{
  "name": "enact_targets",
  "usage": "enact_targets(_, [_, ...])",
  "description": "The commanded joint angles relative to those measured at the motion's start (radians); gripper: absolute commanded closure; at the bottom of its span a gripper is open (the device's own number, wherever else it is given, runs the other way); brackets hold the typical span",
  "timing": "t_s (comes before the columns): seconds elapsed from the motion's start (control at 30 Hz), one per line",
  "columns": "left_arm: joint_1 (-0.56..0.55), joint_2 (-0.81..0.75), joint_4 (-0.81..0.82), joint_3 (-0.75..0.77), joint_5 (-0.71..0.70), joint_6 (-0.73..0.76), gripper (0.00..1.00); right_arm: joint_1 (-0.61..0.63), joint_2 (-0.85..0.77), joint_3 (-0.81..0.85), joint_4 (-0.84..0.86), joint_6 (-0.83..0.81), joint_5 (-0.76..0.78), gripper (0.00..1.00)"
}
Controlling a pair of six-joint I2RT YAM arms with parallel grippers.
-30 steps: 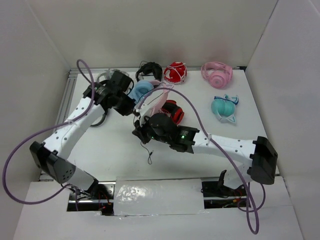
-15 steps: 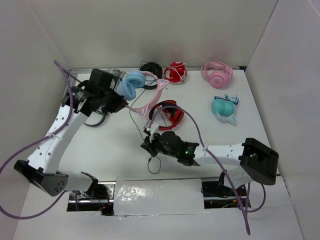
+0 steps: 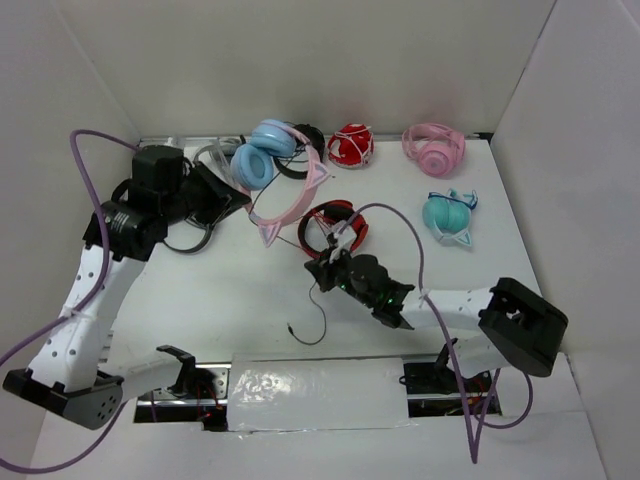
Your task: Wrap the headphones
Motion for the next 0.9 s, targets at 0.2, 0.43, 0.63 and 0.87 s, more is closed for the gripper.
enact_targets(0.2, [0.000, -0.177, 0.203, -0.136, 0.211, 0.239, 1.00, -0.357, -0.242, 0.033, -0.165, 0.030, -0.058, 1.00])
enact_targets(0.43, [-0.046, -0.136, 0.167, -0.254, 0.151, 0.303, 1.00, -0.540, -0.338, 0.191, -0.337, -0.008, -0.125, 1.00])
enact_targets(0.63, [-0.132, -0.021, 0.162, -0.251, 0.065, 0.346, 1.00, -0.557, -0.355, 0.308, -0.395, -0.071, -0.185, 0.97])
enact_targets(0.87, [-0.215, 0.073, 0.055, -0.217, -0.068, 0.288, 1.00, -0.555, -0.391, 0.302, -0.324, -0.044, -0.090, 0.99])
